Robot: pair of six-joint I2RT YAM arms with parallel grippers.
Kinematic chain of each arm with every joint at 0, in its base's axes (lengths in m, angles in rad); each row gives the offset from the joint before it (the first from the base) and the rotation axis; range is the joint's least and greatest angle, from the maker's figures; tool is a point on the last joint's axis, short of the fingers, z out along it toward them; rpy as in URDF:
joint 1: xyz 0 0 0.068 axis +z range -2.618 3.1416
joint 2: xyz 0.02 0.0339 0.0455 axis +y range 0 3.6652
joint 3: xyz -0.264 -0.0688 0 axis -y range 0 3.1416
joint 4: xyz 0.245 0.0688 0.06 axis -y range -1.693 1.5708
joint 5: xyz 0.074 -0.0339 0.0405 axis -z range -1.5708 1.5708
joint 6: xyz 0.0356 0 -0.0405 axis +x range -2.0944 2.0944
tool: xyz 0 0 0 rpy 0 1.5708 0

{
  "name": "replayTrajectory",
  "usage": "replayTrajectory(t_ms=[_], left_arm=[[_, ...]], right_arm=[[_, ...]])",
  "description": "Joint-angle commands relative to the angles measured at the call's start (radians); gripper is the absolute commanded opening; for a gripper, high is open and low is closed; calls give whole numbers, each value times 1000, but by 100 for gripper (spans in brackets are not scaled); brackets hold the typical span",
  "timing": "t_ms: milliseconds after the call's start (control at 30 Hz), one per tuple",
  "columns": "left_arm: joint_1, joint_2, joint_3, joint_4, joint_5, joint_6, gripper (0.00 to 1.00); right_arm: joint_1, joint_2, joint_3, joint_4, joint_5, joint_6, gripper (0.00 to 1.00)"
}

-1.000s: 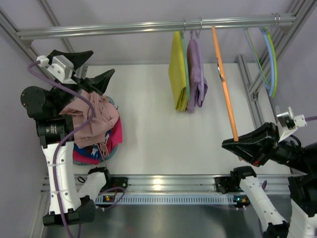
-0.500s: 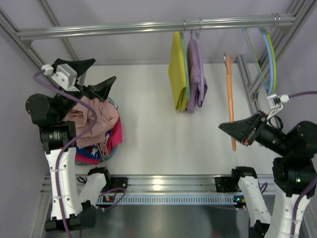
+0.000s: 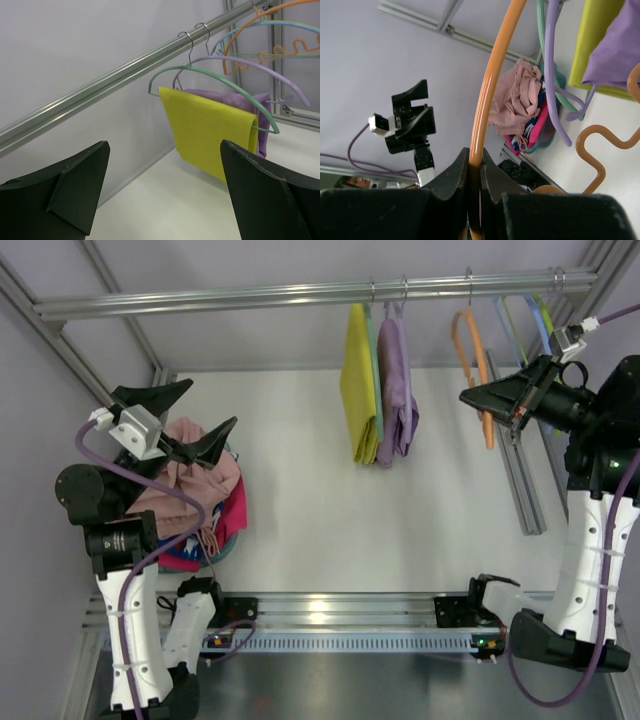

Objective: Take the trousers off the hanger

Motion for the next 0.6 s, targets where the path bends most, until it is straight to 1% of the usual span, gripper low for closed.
replayTrajectory(t_ms=[0,133,267,333,567], left_arm=[[-2,-8,-15,26,-1,20,98],[-2,-9,-19,27,-5,19,98],[-2,-9,-24,26,-14,19,98],[-2,-8,-25,27,-18,23,98],[-2,-24,-39,17,-19,48,98]], right_arm=[[-76,-7,106,103,-64,60,0],[-146,16,144,108,-95,106,0],[-221,54,169,66,-91,123,0],[-240,77,175,60,-86,132,0],[-284,151,158,149,-123,186,0]])
